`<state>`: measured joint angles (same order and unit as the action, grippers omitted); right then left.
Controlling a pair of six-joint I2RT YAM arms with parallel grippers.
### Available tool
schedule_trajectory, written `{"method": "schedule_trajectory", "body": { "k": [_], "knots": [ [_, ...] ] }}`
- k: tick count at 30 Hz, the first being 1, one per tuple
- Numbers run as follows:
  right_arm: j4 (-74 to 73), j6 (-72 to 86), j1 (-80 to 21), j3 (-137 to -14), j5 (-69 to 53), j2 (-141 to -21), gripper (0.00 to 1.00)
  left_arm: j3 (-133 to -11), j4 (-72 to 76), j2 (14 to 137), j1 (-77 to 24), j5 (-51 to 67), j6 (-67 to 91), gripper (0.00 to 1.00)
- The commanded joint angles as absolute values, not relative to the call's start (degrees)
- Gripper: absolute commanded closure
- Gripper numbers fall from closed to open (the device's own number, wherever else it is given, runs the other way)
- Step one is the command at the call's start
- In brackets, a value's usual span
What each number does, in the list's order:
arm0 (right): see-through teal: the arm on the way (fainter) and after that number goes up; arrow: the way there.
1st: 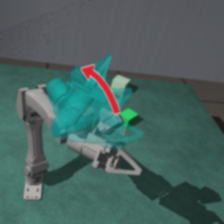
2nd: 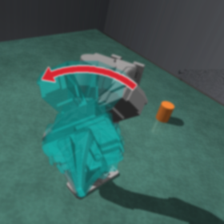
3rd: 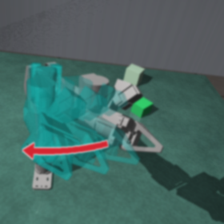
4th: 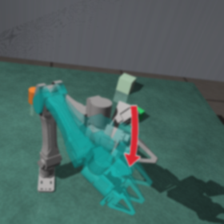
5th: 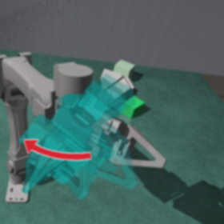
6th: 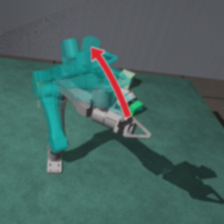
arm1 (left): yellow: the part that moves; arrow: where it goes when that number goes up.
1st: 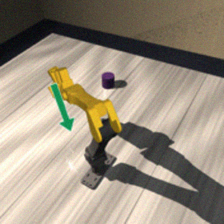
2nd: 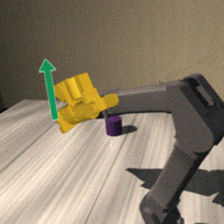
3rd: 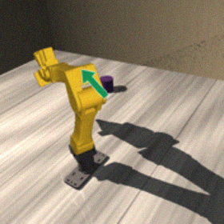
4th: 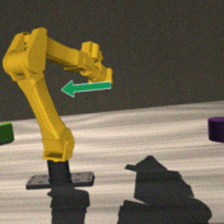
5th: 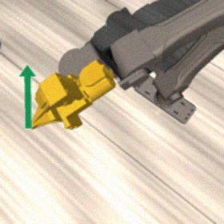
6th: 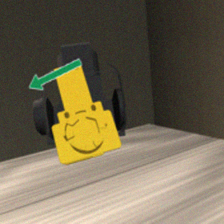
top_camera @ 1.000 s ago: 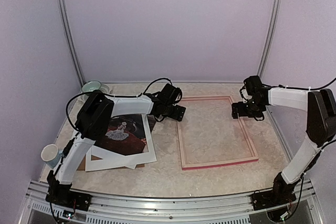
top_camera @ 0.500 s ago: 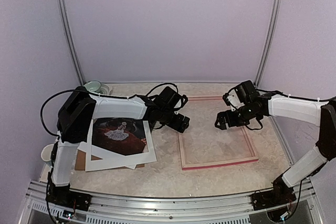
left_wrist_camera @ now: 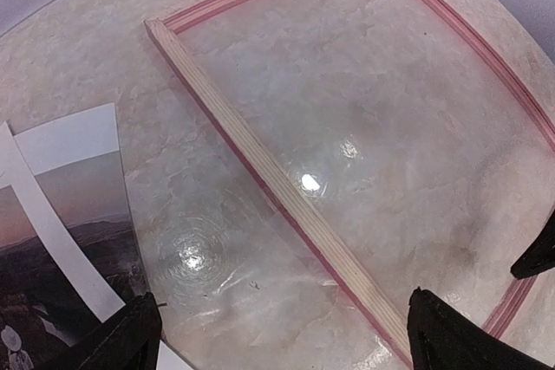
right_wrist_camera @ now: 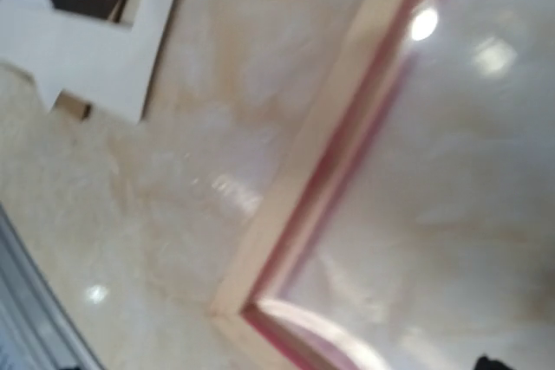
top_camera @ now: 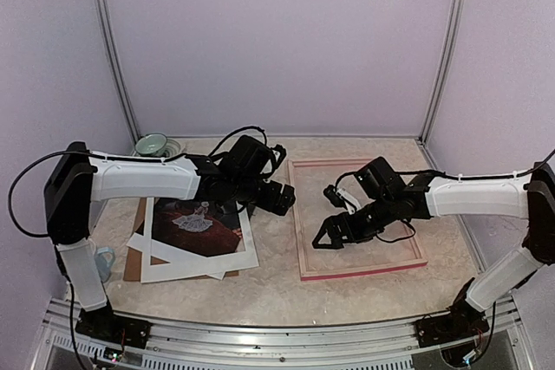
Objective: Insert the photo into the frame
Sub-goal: Adjust the glass panel to frame the body.
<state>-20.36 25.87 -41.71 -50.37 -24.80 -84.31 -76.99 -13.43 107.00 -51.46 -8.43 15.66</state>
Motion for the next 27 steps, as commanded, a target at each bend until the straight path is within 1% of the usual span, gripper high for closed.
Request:
{"method": "schedule_trajectory", "body": {
  "k": [1, 7, 15, 21, 27],
  "knots": [
    [-14.5, 30.5, -43.4, -48.0, -30.5, -87.7, 0.02, -75.6, -10.9, 104.4, -51.4, -9.6, 17.6, 0.02],
    [-15.0, 30.7, -44.3, -47.5, -31.8, -91.5, 0.02, -74.5, -9.4, 103.6, -51.4, -9.1, 18.2, 0.02],
    [-21.3, 30.2, -44.3, -46.2, -29.0, -90.4, 0.02, -74.6, -9.2, 104.4, -51.4, -8.3, 18.5, 0.01],
    [-22.8, 29.9, -44.3, -44.8, -28.1, -91.1, 0.02, -74.8, -9.2, 104.8, -51.4, -7.8, 18.6, 0.01],
    [-26.2, 29.6, -44.3, -46.2, -24.5, -89.9, 0.01, -74.7, -9.4, 104.5, -51.4, -8.6, 18.5, 0.01]
  ]
}}
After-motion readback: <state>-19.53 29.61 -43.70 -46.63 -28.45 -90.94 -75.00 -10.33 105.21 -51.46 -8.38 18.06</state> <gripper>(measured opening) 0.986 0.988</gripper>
